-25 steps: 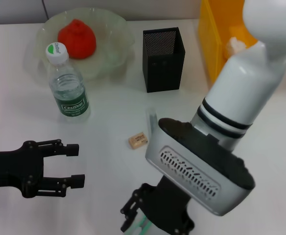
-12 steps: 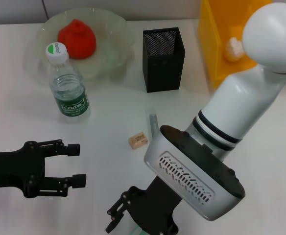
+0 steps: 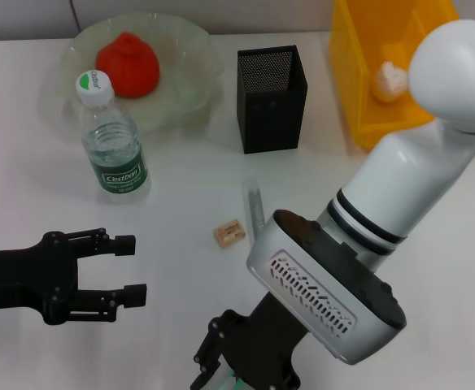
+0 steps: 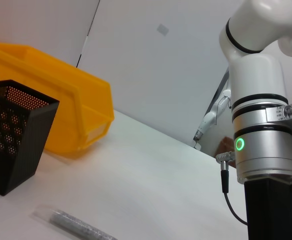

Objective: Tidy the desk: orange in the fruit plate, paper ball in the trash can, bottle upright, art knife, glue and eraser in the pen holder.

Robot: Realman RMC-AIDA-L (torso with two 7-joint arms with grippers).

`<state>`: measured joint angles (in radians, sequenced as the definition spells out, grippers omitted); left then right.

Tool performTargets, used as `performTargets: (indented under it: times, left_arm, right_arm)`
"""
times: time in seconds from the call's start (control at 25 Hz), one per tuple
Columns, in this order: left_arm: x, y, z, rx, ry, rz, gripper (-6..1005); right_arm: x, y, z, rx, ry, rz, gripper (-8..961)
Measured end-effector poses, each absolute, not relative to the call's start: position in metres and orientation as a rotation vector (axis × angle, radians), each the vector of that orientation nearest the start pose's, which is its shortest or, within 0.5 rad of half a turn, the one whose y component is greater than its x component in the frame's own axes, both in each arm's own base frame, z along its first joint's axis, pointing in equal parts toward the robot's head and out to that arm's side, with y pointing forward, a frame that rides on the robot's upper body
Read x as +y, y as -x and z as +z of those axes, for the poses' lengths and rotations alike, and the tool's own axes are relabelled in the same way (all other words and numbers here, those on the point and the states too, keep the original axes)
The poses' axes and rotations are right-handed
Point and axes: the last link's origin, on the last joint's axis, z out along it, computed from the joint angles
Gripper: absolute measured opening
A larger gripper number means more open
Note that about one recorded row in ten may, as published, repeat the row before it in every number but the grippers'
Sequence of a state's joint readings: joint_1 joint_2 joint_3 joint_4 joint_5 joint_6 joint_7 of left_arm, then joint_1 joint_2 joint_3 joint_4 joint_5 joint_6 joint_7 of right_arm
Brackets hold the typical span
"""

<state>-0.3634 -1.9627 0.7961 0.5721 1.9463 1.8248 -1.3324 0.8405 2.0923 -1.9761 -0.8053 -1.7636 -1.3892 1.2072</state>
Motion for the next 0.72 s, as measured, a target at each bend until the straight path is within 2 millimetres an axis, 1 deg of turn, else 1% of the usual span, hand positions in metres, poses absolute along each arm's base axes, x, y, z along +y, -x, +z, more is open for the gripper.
performTargets:
  times: [0.12,0.72]
  left_arm:
    - [0.2524,0.3054,0.0228,-0.747,2.898,-0.795,846]
    - [0.2535,0.3035,0.0215,-0.754,2.885,-0.815,845]
  right_arm:
    - [0.2691,-0.132,-0.141,-1.078,3.431,-0.011,479]
    - [0.2729,-0.1401,-0.1454,-1.044,3.407,-0.007,411]
